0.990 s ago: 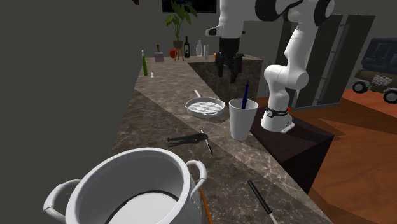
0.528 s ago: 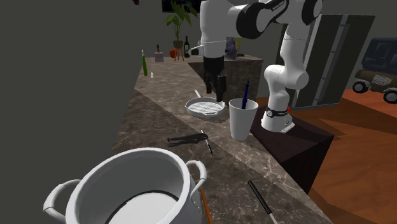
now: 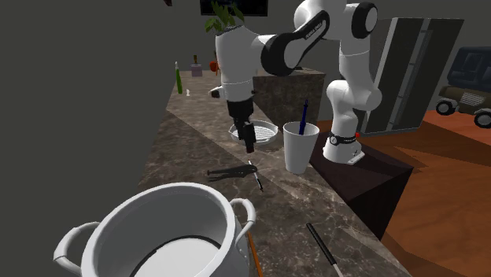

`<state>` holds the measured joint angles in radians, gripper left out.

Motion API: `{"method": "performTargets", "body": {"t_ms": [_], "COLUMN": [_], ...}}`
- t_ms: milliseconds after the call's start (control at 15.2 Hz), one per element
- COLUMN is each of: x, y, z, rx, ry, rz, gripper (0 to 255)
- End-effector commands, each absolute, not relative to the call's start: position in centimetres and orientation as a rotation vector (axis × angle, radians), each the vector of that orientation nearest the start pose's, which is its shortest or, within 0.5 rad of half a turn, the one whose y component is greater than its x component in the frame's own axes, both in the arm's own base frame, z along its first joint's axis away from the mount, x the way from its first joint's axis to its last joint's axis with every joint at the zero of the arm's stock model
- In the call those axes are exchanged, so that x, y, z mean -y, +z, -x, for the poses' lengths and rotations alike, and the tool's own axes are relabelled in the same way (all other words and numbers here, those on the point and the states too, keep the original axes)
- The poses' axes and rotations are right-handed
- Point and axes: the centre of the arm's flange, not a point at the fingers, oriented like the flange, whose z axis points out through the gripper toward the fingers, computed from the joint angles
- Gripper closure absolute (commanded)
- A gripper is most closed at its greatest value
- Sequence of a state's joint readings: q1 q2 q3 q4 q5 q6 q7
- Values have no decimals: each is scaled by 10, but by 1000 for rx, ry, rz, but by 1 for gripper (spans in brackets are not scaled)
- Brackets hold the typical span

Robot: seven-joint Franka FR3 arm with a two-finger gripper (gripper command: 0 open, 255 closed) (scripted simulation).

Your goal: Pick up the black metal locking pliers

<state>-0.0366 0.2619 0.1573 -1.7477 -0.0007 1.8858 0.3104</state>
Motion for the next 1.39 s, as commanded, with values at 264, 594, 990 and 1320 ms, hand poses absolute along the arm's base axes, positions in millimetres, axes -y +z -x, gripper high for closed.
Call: {"method": "performTargets", "body": {"t_ms": [264, 594, 990, 1320], "x": [-74, -74, -73, -73], "y": [362, 336, 327, 327], "z": [-668, -668, -668, -667], "rx": [-371, -371, -371, -371], "ry": [256, 256, 256, 256], "rz": [3082, 3082, 3082, 3082], "gripper": [0, 0, 255, 255]}}
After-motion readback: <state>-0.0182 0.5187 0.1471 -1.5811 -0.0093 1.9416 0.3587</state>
